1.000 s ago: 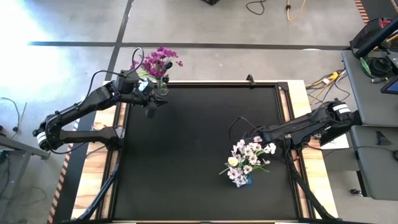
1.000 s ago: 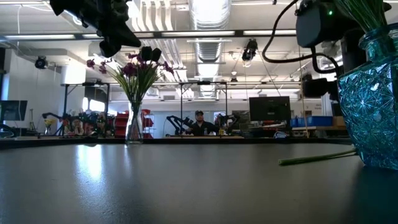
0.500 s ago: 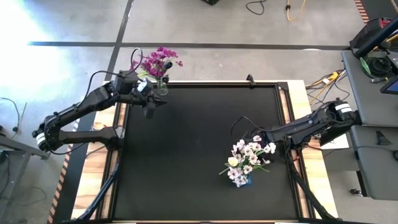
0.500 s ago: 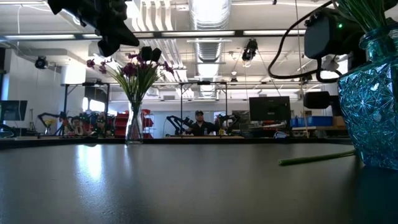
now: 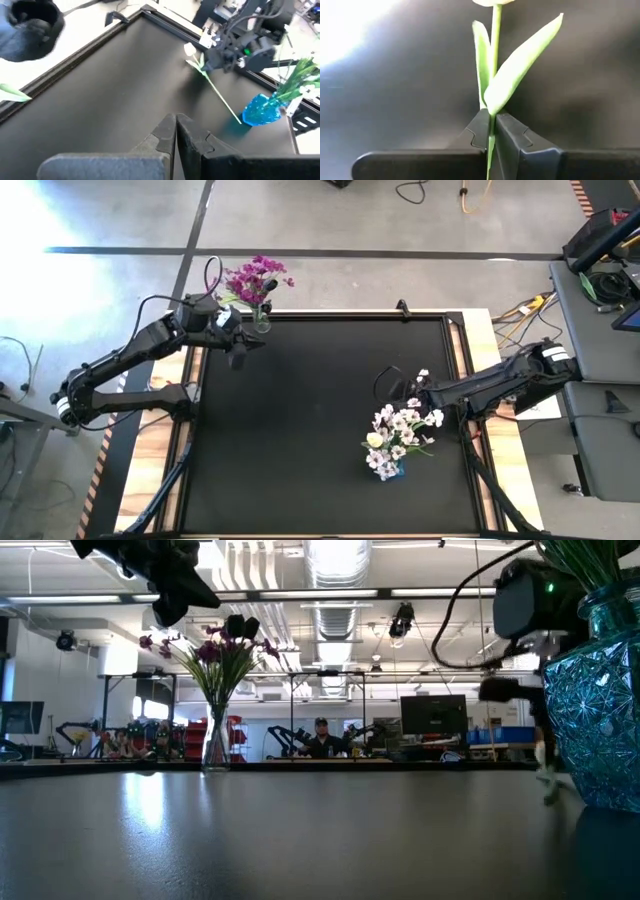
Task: Sort flowers into vase by color
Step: Put the white tulip into the blue vase
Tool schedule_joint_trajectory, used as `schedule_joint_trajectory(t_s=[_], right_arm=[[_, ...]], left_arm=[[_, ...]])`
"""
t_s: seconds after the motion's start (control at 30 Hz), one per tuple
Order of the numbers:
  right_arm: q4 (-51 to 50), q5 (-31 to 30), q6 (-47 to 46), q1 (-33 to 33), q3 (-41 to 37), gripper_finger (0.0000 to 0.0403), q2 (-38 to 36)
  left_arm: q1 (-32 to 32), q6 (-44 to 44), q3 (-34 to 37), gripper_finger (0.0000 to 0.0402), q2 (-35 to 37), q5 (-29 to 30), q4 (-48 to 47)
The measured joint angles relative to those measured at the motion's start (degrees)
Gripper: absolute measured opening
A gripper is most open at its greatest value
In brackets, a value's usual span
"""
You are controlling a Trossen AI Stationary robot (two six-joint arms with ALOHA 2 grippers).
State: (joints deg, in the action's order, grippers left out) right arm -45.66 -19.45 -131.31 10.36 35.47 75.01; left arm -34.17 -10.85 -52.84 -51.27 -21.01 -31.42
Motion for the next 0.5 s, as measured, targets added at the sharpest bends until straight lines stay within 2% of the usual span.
schedule_joint_trajectory(t_s=[0.17,0.3,0.43,0.5], right_arm=[[-7.37,-10.02,2.53,0.09,3.26,0.0013,-5.1],[-12.76,-19.8,9.81,0.06,7.21,0.0013,-10.02],[-14.15,-29.56,25.71,0.1,12.23,0.0013,-15.45],[-14.23,-31.66,36.85,0.1,15.51,0.0013,-18.06]], left_arm=[[0.0,-0.2,0.0,0.0,1.34,1.23,0.05],[0.0,-0.16,0.0,0.0,2.21,2.89,0.09],[0.0,-0.17,0.0,0.0,3.08,4.53,0.09],[0.0,-0.16,0.0,0.0,3.45,4.98,0.11]])
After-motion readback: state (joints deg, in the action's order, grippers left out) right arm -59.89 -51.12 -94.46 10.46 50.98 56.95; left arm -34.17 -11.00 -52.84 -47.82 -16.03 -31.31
